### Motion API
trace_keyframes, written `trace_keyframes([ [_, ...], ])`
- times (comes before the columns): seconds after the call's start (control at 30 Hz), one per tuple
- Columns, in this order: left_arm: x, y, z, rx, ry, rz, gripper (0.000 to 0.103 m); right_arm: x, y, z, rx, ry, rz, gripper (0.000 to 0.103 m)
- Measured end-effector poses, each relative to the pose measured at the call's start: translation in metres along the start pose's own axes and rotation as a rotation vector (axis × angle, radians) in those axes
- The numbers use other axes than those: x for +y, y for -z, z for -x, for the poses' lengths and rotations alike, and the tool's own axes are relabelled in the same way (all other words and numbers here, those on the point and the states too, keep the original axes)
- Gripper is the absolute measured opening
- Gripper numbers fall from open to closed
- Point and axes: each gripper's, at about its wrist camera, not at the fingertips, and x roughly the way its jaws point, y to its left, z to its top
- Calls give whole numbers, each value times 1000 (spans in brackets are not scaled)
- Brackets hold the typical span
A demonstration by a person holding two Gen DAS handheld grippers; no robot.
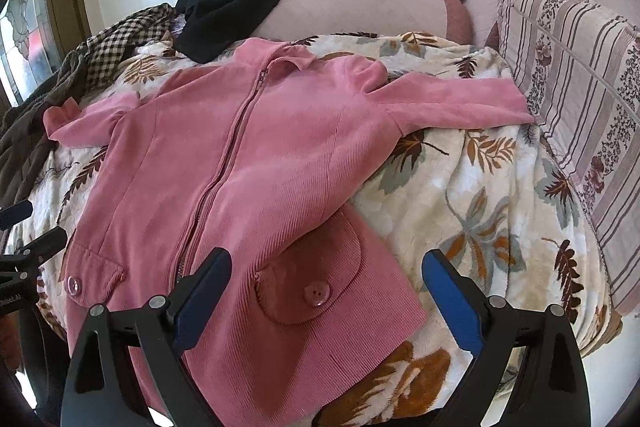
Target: Fold large clothes
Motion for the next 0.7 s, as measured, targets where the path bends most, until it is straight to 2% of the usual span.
trace_keyframes([
  [0.7, -1, -1, -9, 15, -12, -5, 92, -4, -2, -8, 6, -23, -13, 95],
])
